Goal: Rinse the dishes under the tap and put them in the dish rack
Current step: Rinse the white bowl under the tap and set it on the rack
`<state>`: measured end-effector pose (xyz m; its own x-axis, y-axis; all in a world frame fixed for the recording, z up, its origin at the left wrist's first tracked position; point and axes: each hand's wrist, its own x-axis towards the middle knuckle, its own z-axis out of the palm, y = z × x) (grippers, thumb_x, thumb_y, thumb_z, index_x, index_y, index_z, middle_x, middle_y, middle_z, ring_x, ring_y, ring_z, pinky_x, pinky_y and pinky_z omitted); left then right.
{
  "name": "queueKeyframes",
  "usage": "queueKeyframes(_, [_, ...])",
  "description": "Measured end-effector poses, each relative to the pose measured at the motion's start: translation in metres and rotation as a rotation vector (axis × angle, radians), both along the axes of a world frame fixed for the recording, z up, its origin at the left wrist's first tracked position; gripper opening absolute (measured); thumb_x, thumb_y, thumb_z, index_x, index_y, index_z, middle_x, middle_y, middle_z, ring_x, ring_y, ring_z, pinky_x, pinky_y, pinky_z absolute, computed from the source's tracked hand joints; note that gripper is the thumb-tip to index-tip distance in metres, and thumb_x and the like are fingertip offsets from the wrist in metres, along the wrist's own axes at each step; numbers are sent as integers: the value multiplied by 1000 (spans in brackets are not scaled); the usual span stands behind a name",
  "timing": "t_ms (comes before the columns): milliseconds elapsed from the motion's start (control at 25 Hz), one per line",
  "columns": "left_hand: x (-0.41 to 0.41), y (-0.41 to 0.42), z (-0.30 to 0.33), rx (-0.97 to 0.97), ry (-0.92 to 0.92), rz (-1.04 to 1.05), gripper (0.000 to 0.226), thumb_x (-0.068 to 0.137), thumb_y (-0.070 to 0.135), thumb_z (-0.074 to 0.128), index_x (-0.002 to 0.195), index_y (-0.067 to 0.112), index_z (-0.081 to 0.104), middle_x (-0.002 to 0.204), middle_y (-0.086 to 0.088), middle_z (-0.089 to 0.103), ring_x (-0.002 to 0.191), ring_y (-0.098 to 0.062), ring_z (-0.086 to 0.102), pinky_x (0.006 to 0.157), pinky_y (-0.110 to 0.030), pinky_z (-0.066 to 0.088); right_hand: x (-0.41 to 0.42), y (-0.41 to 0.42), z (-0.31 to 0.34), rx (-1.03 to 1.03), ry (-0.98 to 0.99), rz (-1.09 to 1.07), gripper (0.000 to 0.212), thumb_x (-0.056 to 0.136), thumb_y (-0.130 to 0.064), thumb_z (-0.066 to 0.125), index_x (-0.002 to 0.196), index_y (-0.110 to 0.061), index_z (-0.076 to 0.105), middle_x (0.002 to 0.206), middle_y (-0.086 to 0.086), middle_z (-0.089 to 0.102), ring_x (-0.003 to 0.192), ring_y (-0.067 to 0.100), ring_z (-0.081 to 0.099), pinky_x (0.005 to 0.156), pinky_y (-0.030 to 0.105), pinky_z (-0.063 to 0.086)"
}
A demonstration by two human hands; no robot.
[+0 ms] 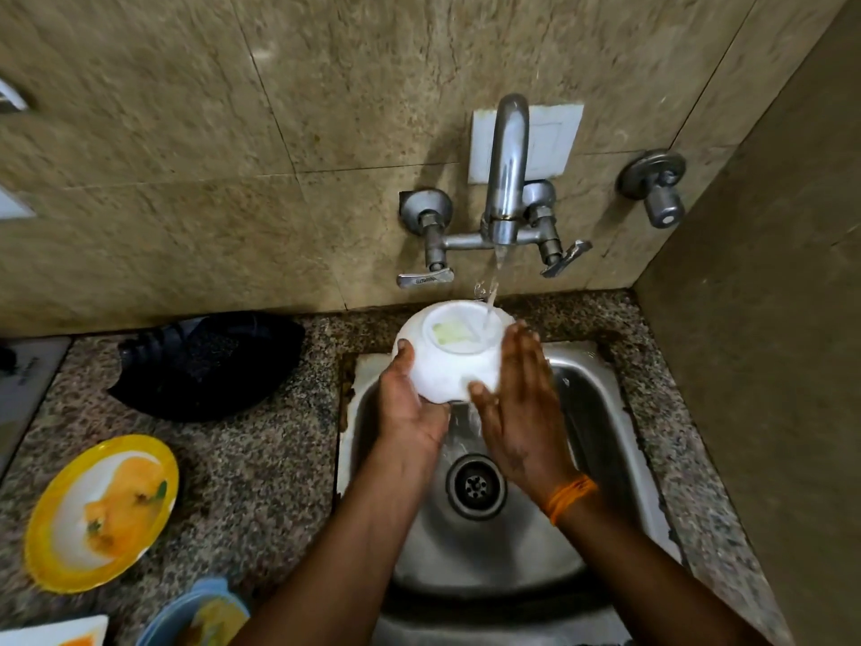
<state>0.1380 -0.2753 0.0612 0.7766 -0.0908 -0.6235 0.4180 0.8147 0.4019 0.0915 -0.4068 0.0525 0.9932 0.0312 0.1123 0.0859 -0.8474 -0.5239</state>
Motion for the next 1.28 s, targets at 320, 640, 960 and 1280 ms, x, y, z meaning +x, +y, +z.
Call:
queueKeyframes(320, [-42, -9, -27, -39, 9, 34, 40, 103, 27, 50, 89, 11, 85, 97, -14, 80, 81, -31, 79, 58, -47, 62, 85, -41, 42, 466, 422, -39, 56, 105, -58, 39, 121, -17, 72, 128, 9, 70, 122, 27, 62, 103, 33, 44])
queueKeyframes(640, [-3, -24, 4, -191, 61, 60, 47, 104, 35, 47, 135, 2, 58, 130, -23, 67, 128, -36, 58, 113, -48, 40, 41, 41, 16, -105, -39, -133, 49, 104, -51, 34, 124, -22, 69, 132, 4, 67, 133, 30, 52, 119, 54, 25])
queueKeyframes(960, [-9, -25, 12, -84, 54, 138, 32, 102, 18, 53, 126, -2, 59, 104, -25, 74, 86, -37, 73, 83, -52, 51, 67, -11, 6, 404, 29, -102, 22, 96, -40, 63, 94, -23, 77, 92, -2, 78, 88, 15, 70, 74, 30, 52])
queueKeyframes(1280, [-30, 10, 2, 275, 169, 100, 11, 102, 15, 55, 103, 8, 63, 69, -8, 76, 58, -23, 73, 43, -33, 55, 87, -56, 36, 1143, -60, -381, 53, 93, 10, 51, 142, -9, 49, 135, 10, 59, 115, 13, 60, 89, 21, 50])
